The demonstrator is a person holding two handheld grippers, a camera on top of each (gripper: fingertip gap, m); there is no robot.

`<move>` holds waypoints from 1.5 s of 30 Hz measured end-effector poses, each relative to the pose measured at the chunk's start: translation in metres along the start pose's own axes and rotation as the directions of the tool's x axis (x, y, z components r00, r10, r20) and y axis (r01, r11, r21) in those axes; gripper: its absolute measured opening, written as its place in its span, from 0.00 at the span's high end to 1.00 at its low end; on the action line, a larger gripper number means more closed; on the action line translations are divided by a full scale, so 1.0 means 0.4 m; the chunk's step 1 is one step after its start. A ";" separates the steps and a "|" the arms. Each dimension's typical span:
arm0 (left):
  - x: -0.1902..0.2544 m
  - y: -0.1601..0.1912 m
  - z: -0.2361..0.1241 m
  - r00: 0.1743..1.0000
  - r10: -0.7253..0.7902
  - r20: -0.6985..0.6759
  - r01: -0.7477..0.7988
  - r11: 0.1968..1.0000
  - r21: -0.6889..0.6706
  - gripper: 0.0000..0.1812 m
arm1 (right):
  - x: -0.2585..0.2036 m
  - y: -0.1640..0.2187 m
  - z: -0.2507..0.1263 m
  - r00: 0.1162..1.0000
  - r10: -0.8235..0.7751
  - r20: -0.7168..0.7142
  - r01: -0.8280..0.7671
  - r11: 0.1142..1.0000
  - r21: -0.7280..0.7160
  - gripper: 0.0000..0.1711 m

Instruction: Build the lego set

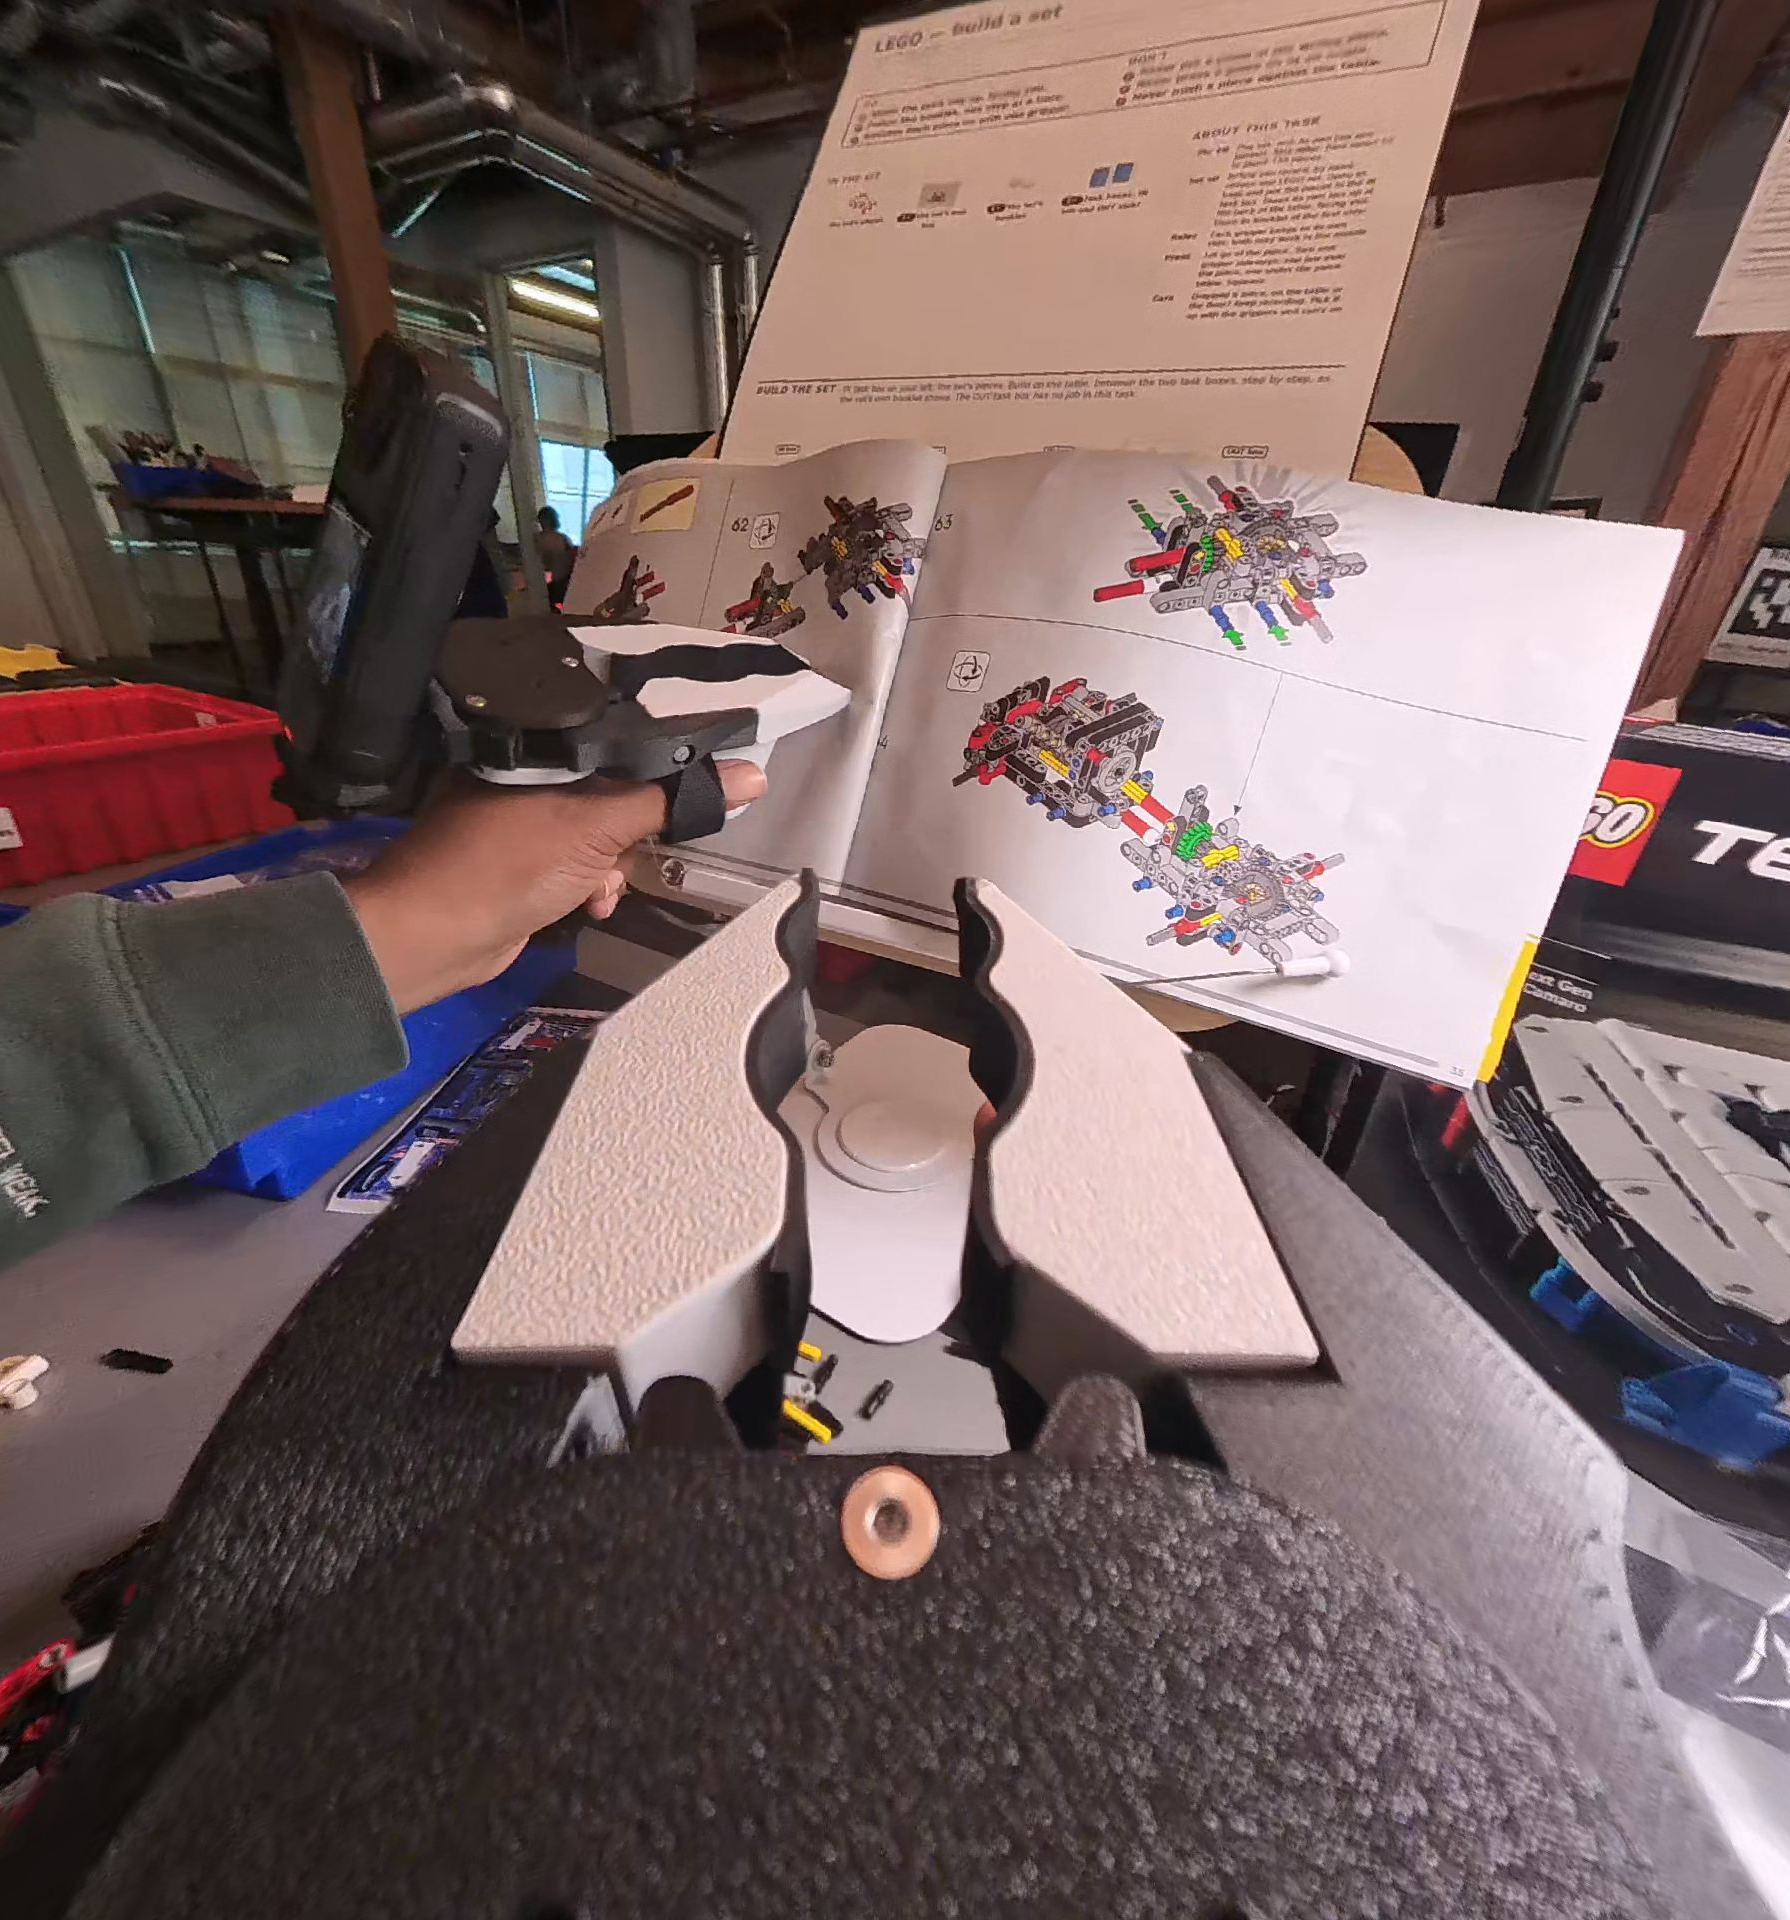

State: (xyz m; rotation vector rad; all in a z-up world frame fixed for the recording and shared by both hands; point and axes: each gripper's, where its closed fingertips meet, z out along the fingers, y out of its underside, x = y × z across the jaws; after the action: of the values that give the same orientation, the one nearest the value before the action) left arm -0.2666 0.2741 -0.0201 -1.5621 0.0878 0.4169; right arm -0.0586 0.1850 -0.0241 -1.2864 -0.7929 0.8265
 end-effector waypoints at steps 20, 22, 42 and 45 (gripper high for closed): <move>-0.015 -0.067 -0.010 0.982 -0.184 0.039 0.180 0.979 0.096 1.00 | 0.030 0.008 -0.007 1.000 0.006 -0.013 -0.006 1.000 -0.001 0.86; -0.009 -0.069 -0.009 0.983 -0.180 0.045 0.175 0.980 0.099 1.00 | 0.031 0.008 -0.007 1.000 0.005 -0.012 -0.005 1.000 -0.001 0.86; -0.023 -0.083 -0.008 0.969 -0.220 0.112 0.210 0.973 0.095 1.00 | 0.043 0.003 -0.014 1.000 -0.013 -0.027 0.013 1.000 0.006 0.85; -0.042 -0.067 -0.001 0.966 -0.238 0.104 0.231 0.970 0.070 1.00 | 0.037 0.010 -0.011 1.000 -0.015 -0.021 0.015 1.000 -0.001 0.86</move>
State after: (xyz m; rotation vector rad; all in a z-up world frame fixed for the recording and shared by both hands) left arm -0.2740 0.2716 0.0106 -1.4696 -0.1695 0.3109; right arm -0.0479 0.1960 -0.0279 -1.2870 -0.7855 0.7996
